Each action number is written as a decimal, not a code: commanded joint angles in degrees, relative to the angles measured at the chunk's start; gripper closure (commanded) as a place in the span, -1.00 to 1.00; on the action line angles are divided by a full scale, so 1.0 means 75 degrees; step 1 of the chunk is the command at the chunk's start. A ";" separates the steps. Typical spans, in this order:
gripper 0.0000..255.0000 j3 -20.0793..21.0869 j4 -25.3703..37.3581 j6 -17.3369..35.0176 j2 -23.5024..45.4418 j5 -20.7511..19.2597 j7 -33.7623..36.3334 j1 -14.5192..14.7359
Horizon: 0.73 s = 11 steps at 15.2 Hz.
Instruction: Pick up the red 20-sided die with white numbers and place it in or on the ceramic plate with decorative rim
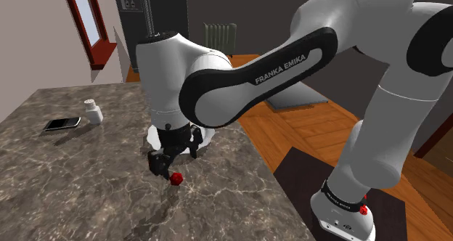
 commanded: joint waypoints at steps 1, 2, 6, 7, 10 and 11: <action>-1.00 0.0112 0.0653 -0.0094 0.0736 -0.0583 0.0599 0.0243; -1.00 0.0081 0.0581 0.0002 0.0764 -0.0603 0.0613 0.0270; -1.00 0.0047 0.0311 0.0379 0.0903 -0.0715 0.0689 0.0294; -1.00 0.0038 0.0247 0.0472 0.0942 -0.0748 0.0711 0.0300; -1.00 0.0024 0.0151 0.0617 0.1006 -0.0801 0.0747 0.0310; -1.00 0.0024 0.0152 0.0617 0.1007 -0.0801 0.0747 0.0310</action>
